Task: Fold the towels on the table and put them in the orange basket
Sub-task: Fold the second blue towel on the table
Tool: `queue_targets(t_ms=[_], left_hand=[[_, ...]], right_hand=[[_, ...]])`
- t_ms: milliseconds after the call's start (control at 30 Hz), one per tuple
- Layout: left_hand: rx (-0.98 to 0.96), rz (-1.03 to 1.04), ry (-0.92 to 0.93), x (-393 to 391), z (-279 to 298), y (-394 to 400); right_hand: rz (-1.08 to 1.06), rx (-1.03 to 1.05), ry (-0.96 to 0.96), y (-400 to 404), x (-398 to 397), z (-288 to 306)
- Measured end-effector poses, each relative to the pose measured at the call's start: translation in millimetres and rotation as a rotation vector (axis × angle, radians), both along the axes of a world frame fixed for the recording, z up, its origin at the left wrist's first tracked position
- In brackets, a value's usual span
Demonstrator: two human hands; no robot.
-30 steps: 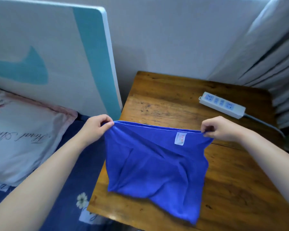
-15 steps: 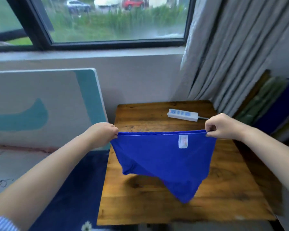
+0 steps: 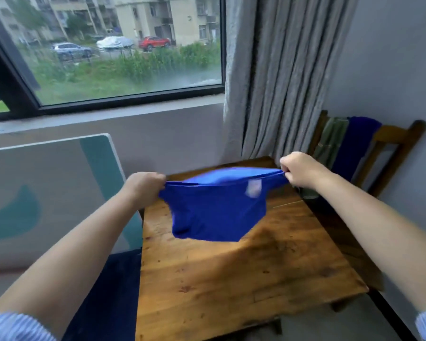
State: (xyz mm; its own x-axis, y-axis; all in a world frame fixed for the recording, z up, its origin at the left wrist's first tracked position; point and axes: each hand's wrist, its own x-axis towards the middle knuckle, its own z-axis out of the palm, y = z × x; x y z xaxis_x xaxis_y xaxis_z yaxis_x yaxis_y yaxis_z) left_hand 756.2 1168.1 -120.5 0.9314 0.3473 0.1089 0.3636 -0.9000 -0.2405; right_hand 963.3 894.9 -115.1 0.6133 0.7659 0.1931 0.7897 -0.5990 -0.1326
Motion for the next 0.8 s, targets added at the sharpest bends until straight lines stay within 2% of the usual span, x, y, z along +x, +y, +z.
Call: queue_targets(t_ms=[33, 67, 133, 167, 233, 300, 400, 433, 500, 533, 567, 633, 733, 800], left_hand=[[-0.068, 0.053, -0.049, 0, -1, 3], [-0.084, 0.029, -0.115, -1, 3, 6], [-0.044, -0.083, -0.291, 0, 6, 10], [-0.001, -0.122, -0.328, 4, 9, 11], [0.081, -0.119, -0.150, 9, 9, 12], [-0.004, -0.013, -0.087, 6, 11, 13], [-0.102, 0.008, -0.393, 3, 12, 22], [-0.091, 0.044, -0.352, 4, 15, 21], [-0.067, 0.080, -0.116, 8, 13, 20], [-0.059, 0.089, -0.065, 8, 14, 21], [-0.043, 0.087, -0.064, 8, 17, 24], [-0.005, 0.110, -0.187, 6, 25, 33], [0.002, 0.118, -0.142, 5, 27, 34], [0.006, 0.132, -0.104, 3, 26, 34]], right_hand=[[-0.037, 0.008, 0.048, -3, 5, 2], [-0.070, 0.102, 0.044, -6, 12, 6], [-0.108, 0.304, -0.022, -9, 18, 15], [-0.100, 0.317, -0.039, -8, 22, 20], [-0.017, 0.101, 0.042, -4, 21, 24], [-0.008, 0.050, 0.089, -1, 17, 28], [-0.065, 0.277, -0.002, 5, 20, 33], [-0.039, 0.231, 0.000, 8, 18, 33], [0.035, 0.039, 0.040, 12, 14, 28], [0.045, 0.048, 0.025, 14, 14, 29], [0.032, 0.114, 0.000, 15, 16, 31], [-0.005, 0.227, -0.059, 17, 19, 35], [0.014, 0.069, -0.017, 21, 14, 30], [0.011, 0.093, -0.031, 22, 13, 28]])
